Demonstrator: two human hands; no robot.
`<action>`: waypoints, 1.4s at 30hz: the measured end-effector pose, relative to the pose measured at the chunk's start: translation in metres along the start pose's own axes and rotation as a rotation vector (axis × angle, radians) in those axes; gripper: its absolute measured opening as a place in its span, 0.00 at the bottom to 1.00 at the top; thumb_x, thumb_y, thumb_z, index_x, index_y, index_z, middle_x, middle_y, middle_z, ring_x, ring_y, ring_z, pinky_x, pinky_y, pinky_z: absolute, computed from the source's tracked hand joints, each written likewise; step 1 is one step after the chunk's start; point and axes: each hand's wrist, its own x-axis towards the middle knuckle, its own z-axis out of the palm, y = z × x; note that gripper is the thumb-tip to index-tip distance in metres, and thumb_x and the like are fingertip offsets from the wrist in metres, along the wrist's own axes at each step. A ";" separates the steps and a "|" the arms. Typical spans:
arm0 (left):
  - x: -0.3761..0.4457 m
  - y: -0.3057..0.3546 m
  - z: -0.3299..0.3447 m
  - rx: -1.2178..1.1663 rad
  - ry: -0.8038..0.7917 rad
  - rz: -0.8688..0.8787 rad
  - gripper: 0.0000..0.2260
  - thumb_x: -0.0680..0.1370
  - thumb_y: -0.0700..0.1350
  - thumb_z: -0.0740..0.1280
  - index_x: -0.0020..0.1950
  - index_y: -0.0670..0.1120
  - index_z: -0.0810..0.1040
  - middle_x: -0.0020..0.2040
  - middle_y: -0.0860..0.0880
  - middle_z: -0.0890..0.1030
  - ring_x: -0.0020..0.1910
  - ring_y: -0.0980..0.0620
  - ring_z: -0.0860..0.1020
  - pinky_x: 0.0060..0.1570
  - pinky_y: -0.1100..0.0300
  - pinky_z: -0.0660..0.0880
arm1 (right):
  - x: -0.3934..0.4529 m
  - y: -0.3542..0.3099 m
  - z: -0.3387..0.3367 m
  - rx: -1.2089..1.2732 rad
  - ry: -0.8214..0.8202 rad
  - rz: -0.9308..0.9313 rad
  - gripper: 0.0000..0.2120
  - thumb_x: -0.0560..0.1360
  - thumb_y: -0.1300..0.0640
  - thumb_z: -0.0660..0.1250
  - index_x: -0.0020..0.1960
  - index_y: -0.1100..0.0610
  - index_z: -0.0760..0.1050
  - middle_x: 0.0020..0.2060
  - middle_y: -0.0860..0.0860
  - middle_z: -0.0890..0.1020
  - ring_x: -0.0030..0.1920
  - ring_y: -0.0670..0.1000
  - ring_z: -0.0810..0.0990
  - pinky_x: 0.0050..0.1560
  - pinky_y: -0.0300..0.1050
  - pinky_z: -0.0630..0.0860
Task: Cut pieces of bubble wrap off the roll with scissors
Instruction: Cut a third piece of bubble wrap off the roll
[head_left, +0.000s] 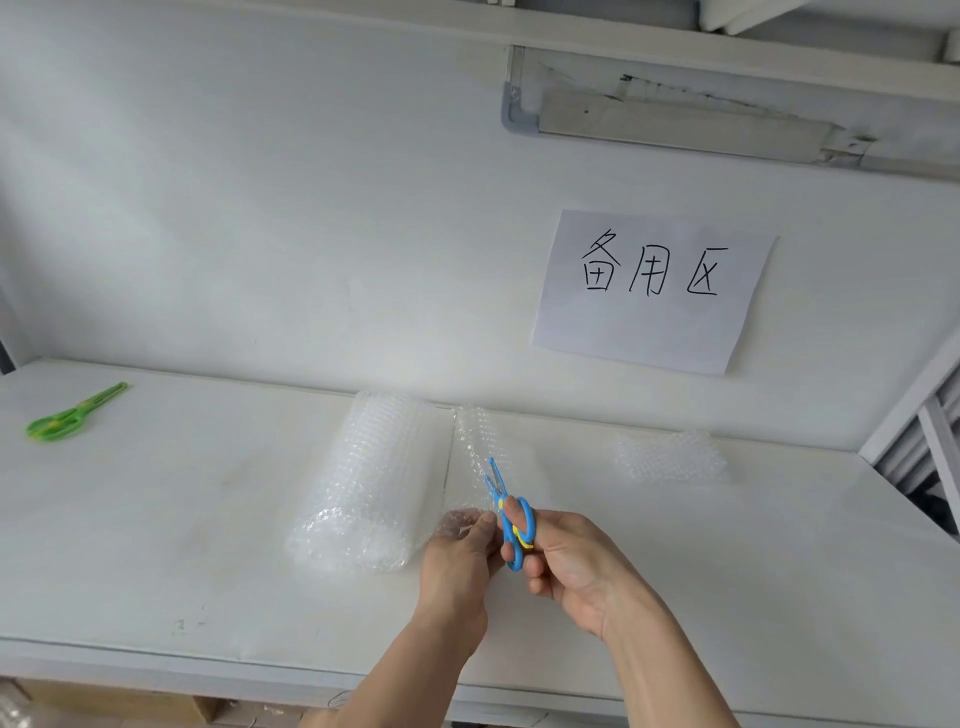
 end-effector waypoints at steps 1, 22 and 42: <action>0.000 0.001 0.000 -0.006 -0.004 -0.003 0.09 0.79 0.38 0.65 0.52 0.32 0.75 0.40 0.37 0.79 0.38 0.45 0.81 0.46 0.53 0.81 | 0.001 -0.001 0.000 -0.001 -0.001 0.002 0.16 0.72 0.45 0.73 0.46 0.60 0.81 0.33 0.55 0.79 0.26 0.45 0.66 0.27 0.37 0.66; 0.002 0.001 -0.003 -0.027 -0.063 -0.019 0.03 0.79 0.36 0.64 0.47 0.36 0.74 0.41 0.35 0.79 0.43 0.40 0.79 0.55 0.44 0.78 | 0.013 0.003 -0.003 0.132 0.046 -0.017 0.22 0.66 0.45 0.76 0.51 0.62 0.80 0.32 0.54 0.76 0.24 0.45 0.67 0.27 0.37 0.64; -0.002 0.003 -0.003 -0.071 -0.088 -0.014 0.02 0.80 0.34 0.63 0.48 0.38 0.73 0.39 0.38 0.76 0.35 0.46 0.75 0.40 0.55 0.78 | 0.026 -0.008 0.000 0.163 0.084 -0.022 0.17 0.70 0.48 0.76 0.48 0.61 0.82 0.32 0.54 0.77 0.29 0.47 0.67 0.26 0.37 0.66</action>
